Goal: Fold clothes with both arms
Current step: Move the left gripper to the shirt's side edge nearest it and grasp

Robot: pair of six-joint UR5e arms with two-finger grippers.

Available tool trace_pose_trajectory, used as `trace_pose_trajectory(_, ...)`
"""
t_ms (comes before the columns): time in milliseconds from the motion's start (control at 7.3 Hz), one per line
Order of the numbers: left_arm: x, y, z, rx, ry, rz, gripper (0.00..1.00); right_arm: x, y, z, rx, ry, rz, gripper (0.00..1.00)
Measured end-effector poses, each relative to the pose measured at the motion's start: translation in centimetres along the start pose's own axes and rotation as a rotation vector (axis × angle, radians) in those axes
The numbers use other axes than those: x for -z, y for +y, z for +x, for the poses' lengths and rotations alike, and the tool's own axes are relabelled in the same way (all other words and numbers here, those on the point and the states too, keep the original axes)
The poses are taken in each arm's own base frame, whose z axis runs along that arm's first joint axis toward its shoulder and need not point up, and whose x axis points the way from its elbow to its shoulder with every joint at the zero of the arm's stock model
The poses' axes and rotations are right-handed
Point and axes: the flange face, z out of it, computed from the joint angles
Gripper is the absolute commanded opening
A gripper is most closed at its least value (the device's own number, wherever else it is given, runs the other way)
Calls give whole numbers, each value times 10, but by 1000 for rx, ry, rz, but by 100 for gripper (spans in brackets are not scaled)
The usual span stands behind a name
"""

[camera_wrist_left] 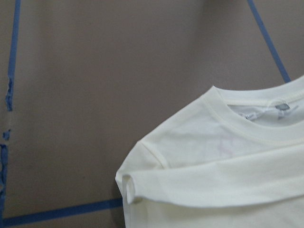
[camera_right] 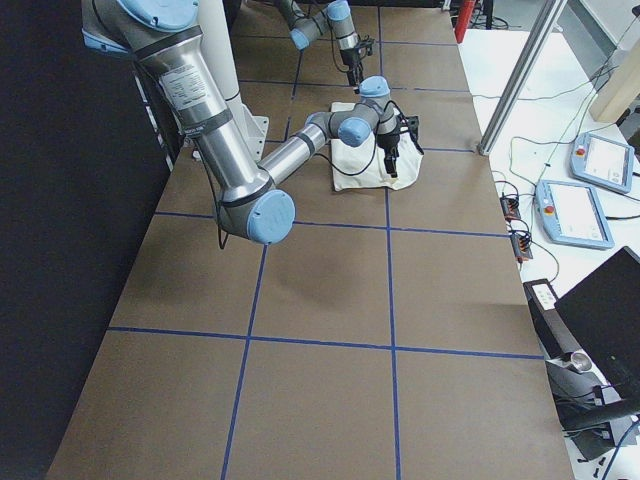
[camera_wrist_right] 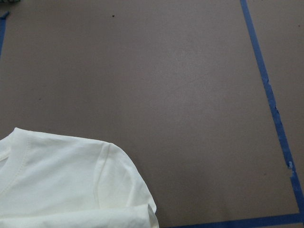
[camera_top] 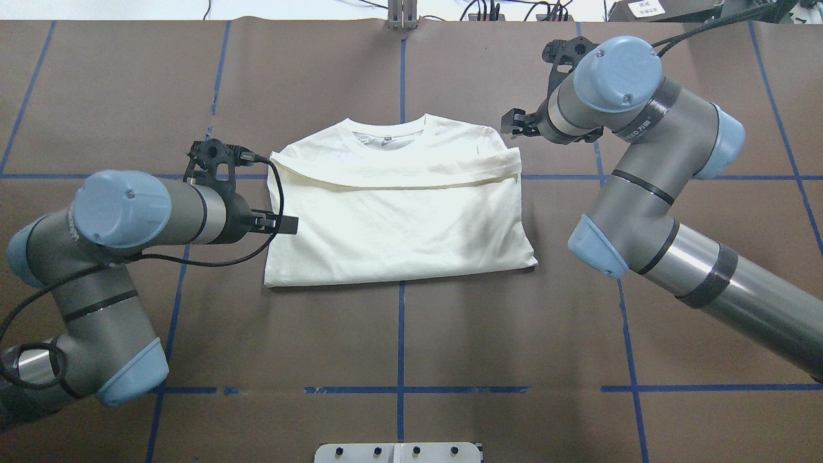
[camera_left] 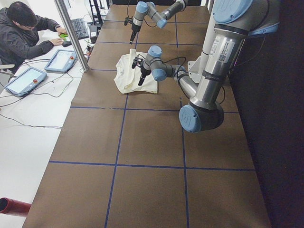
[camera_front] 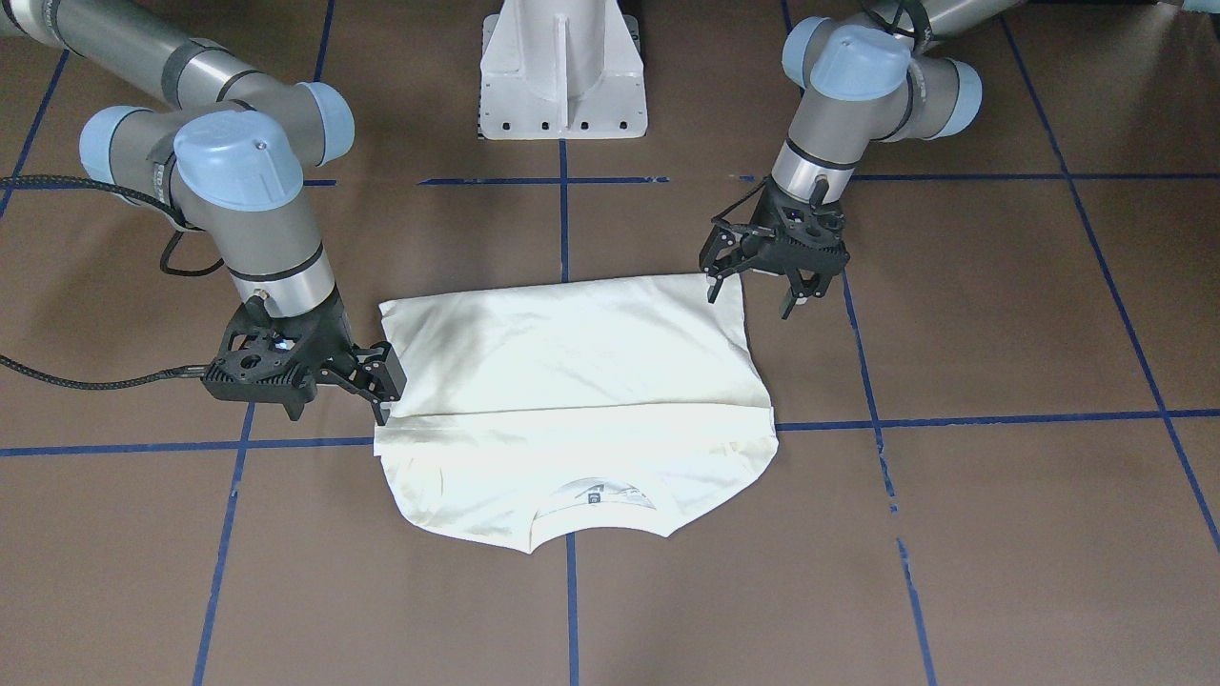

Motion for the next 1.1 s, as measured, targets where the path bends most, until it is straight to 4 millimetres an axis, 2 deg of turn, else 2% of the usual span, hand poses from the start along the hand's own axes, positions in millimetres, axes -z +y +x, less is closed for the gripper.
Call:
trace_pose_trajectory(137, -9, 27, 0, -3, 6, -2, 99, 0, -1, 1, 0, 1, 1, 100)
trace_pose_trajectory(274, -17, 45, -2, -9, 9, -2, 89, 0, -1, 2, 1, 1, 0, 100)
trace_pose_trajectory(685, -32, 65, -6, 22, 3, -16, 83, 2, -1, 2, 0, -2, 2, 100)
trace_pose_trajectory(822, -35, 69, -6, 32, 3, -22, 70, 2, -1, 3, 0, -2, 2, 100)
trace_pose_trajectory(1096, -40, 74, -6, 39, 1, -30, 35, 2, -1, 3, 0, 0, 2, 100)
